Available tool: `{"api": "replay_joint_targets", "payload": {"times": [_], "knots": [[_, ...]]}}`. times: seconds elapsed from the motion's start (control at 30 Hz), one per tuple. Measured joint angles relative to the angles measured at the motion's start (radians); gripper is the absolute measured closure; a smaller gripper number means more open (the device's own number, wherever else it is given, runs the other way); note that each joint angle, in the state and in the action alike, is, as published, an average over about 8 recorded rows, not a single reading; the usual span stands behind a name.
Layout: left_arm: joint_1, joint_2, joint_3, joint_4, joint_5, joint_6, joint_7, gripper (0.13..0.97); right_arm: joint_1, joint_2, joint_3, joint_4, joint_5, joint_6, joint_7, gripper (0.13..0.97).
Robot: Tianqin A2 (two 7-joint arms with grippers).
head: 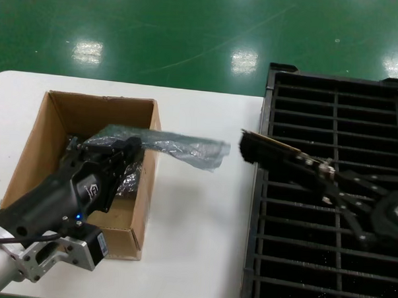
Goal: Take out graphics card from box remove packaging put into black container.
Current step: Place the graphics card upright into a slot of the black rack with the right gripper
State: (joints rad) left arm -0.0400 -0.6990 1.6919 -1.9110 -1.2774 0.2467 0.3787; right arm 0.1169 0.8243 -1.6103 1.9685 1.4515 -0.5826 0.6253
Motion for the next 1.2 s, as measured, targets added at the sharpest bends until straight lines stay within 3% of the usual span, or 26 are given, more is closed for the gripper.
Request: {"api": "replay_joint_targets", "payload": {"times": [0.27, 0.77, 1.2], "knots": [[0.000, 0.000, 0.000, 0.000, 0.000, 0.000, 0.000, 0.957, -0.044, 0.059, 0.070, 0.007, -0.042, -0.008, 0.061, 0.909], [0.000, 0.000, 0.000, 0.000, 0.000, 0.000, 0.000, 0.957, -0.046, 0.063, 0.073, 0.005, -0.049, -0.010, 0.066, 0.909], [0.000, 0.000, 0.000, 0.000, 0.000, 0.000, 0.000, 0.957, 0.200, 0.137, -0.062, -0.008, -0.118, -0.232, 0.145, 0.909]]}}
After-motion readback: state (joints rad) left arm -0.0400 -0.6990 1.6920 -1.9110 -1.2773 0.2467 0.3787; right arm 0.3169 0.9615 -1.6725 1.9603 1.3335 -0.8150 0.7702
